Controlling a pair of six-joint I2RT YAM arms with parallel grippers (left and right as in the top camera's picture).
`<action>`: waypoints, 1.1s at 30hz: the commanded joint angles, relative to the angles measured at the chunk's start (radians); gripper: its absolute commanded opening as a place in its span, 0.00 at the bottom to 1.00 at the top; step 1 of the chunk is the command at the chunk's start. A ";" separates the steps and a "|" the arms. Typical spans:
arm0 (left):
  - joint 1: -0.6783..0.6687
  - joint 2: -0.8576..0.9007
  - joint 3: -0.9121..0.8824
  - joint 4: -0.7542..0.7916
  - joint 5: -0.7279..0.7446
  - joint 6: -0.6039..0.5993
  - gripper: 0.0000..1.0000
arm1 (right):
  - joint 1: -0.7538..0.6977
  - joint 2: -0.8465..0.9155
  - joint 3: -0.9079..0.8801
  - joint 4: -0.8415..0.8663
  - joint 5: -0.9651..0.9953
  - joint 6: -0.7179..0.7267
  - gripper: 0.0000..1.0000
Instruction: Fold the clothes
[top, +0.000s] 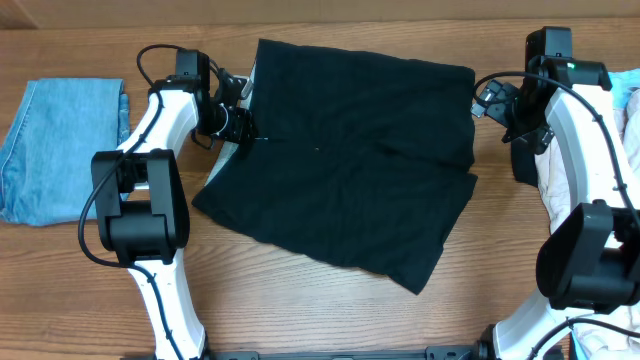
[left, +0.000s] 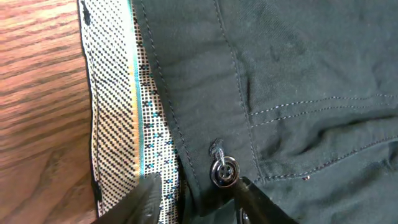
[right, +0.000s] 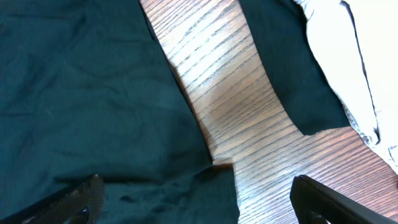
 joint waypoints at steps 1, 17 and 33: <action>-0.008 0.023 0.019 -0.018 0.055 0.000 0.40 | -0.001 -0.011 0.017 0.002 0.006 -0.003 1.00; 0.006 0.019 0.063 -0.048 0.064 -0.018 0.04 | -0.001 -0.011 0.017 0.002 0.006 -0.003 1.00; 0.026 0.014 0.113 -0.102 -0.250 -0.079 0.04 | -0.001 -0.011 0.017 0.002 0.006 -0.003 1.00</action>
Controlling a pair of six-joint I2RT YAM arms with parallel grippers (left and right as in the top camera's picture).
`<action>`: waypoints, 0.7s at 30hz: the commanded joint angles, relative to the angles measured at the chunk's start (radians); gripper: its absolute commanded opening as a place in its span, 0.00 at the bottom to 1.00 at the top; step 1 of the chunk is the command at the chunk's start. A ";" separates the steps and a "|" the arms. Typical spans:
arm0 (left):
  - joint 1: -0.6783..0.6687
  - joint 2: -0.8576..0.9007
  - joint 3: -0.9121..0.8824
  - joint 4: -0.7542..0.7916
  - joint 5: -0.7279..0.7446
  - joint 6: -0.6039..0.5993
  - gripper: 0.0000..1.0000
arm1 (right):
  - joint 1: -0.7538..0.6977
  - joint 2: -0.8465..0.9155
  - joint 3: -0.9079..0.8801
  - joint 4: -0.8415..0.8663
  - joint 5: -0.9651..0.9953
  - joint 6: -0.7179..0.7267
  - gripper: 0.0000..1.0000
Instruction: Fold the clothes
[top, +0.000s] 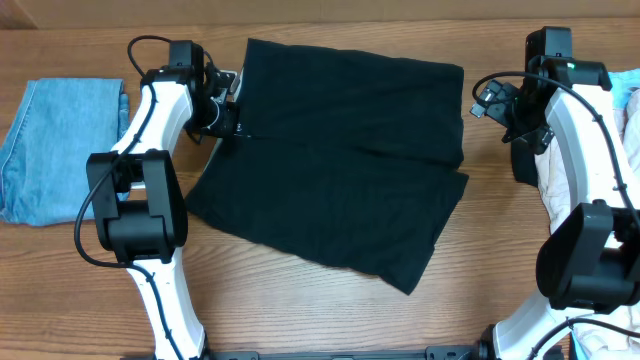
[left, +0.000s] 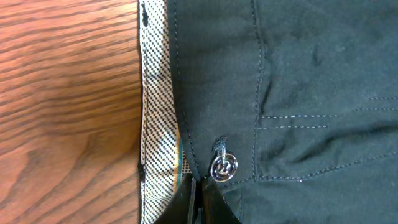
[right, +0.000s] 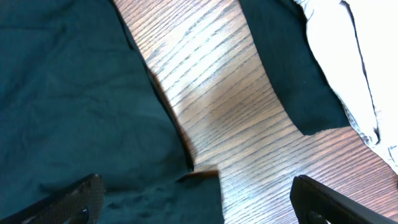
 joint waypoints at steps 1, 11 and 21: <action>0.005 0.009 0.027 -0.002 -0.078 -0.040 0.04 | -0.001 -0.011 0.017 0.002 0.006 -0.003 1.00; 0.003 -0.021 0.168 -0.110 -0.180 -0.190 0.70 | -0.001 -0.011 0.017 0.002 0.006 -0.003 1.00; 0.019 -0.048 0.288 -0.163 -0.075 -0.177 0.39 | -0.001 -0.011 0.017 0.002 0.006 -0.003 1.00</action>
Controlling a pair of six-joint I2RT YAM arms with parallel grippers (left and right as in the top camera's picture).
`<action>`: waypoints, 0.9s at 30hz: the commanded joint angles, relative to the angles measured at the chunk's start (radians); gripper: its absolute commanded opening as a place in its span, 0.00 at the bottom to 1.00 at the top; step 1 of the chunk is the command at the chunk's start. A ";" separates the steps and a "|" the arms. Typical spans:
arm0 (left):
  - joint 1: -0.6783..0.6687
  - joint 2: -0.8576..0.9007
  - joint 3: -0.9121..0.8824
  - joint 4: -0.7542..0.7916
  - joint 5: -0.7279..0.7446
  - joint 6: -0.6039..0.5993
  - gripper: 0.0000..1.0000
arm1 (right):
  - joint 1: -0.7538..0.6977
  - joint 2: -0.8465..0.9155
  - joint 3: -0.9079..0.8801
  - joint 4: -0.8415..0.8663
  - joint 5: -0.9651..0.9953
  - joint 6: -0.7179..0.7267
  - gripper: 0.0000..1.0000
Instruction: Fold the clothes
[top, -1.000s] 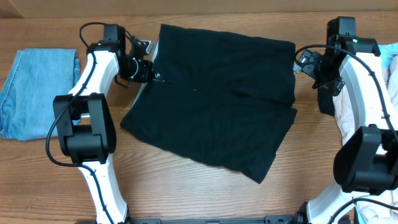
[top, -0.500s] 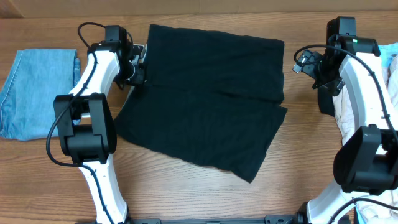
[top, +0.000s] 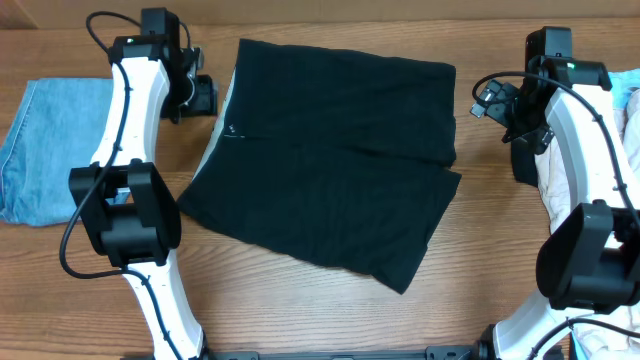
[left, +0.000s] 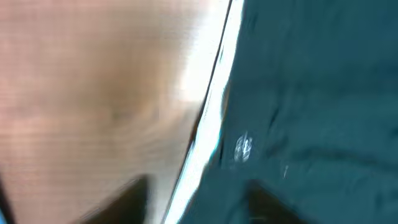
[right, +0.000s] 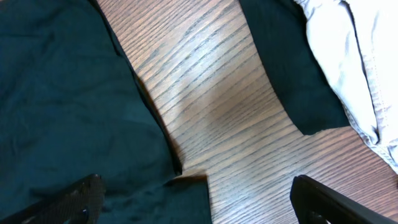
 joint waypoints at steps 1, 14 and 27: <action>-0.023 -0.027 0.021 0.138 0.056 0.023 0.52 | -0.001 -0.011 0.017 0.002 0.006 -0.003 1.00; -0.067 0.286 0.021 0.804 0.173 0.023 0.85 | -0.001 -0.011 0.017 0.002 0.006 -0.003 1.00; -0.068 0.350 0.021 0.899 0.187 0.023 0.69 | -0.001 -0.011 0.017 0.002 0.006 -0.003 1.00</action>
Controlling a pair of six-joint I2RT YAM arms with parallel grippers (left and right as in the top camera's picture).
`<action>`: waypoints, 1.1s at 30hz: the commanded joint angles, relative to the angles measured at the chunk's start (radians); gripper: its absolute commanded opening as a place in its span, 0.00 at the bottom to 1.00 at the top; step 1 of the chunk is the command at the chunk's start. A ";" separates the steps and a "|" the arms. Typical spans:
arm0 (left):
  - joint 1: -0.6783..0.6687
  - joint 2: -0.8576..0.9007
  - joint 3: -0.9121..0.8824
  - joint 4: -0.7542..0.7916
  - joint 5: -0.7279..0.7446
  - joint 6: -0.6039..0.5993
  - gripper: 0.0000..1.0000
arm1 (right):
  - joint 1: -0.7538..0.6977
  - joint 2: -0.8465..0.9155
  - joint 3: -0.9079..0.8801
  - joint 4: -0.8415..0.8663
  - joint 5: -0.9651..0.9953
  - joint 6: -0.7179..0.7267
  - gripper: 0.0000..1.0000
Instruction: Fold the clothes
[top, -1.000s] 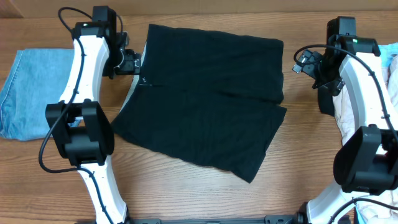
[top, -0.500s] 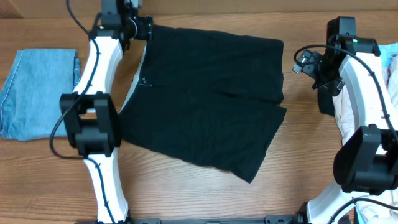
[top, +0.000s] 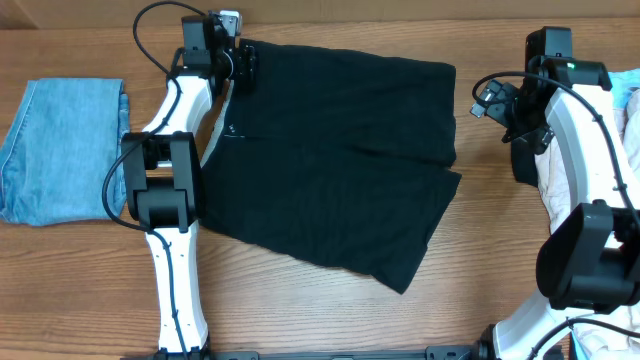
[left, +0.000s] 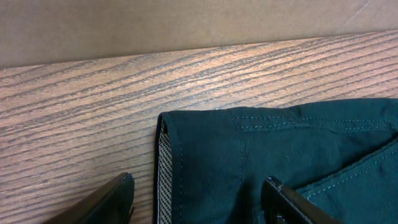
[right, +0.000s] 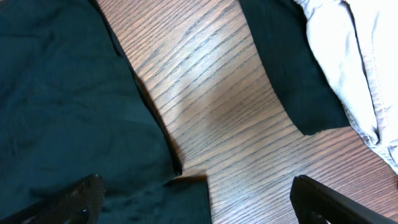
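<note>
Black shorts (top: 340, 150) lie spread flat across the middle of the wooden table, waistband to the left, legs to the right. My left gripper (top: 238, 68) hovers open over the far-left waistband corner (left: 163, 121), where the checked inner lining (left: 164, 186) shows; nothing is between its fingers. My right gripper (top: 490, 105) stands open just past the shorts' right edge, above bare wood (right: 211, 93), with the leg hems (right: 74, 112) to its left.
A folded blue denim piece (top: 55, 145) lies at the table's left side. A heap of pale and dark clothes (top: 625, 140) sits at the far right, seen as white cloth (right: 348, 68) and a dark piece (right: 292, 81). A wall borders the table's far edge (left: 186, 25).
My left gripper has moved from beside the waistband's left edge to the far-left corner of the shorts near the table's back edge. The shorts and the right arm have not moved.
My left gripper was open around the waistband by the button, then shut on it, with the shorts shifted a little left. Then it was open and off to the left of the shorts. Now it is open over the far waistband corner. The right gripper stayed open.
</note>
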 joint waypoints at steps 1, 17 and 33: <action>-0.002 0.024 0.010 0.008 0.020 0.002 0.68 | -0.001 -0.011 0.017 0.002 0.006 -0.003 1.00; 0.001 0.042 0.010 0.011 0.097 -0.019 0.35 | -0.001 -0.011 0.017 0.002 0.006 -0.003 1.00; 0.148 0.040 0.012 -0.027 0.045 -0.340 0.43 | -0.001 -0.011 0.017 0.002 0.006 -0.003 1.00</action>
